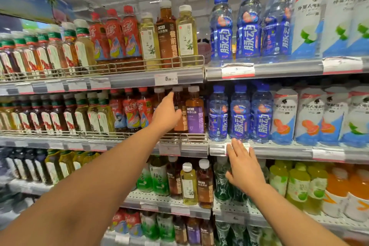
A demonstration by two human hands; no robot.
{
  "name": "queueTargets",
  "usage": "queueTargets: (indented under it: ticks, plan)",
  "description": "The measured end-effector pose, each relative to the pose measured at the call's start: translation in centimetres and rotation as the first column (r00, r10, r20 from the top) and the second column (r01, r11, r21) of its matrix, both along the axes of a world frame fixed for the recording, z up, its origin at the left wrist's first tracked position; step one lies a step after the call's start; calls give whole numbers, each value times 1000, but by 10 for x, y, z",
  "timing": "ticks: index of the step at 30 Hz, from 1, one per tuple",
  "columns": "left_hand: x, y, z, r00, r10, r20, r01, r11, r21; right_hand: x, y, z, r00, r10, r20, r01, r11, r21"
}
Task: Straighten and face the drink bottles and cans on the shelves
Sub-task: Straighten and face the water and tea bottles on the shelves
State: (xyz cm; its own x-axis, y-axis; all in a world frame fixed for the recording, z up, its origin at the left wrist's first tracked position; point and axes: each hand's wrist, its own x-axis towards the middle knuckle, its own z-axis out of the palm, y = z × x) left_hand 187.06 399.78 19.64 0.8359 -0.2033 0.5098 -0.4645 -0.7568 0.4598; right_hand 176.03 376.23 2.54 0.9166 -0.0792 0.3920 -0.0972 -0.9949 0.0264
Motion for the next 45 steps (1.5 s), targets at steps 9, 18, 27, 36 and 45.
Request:
queueTargets:
  ticks: [9,18,27,36,45]
  plan:
    - [72,-1,5,989,-72,-126,52,986,-159,5,27,-1,985,-170,34,166,979,115]
    - [81,13,1,980,-200,-16,194,966,-173,9,49,6,959,-276,59,238,904,356]
    - [50,45,-14,908,-411,78,417,878,-233,8,47,8,960,-279,34,253,909,331]
    - [-33,70,-54,897,-324,300,440,703,-558,3,36,6,983,-183,12,170,935,310]
    - [-109,86,-97,917,-353,184,397,783,-478,-54,96,38,962,70,263,-237,689,685]
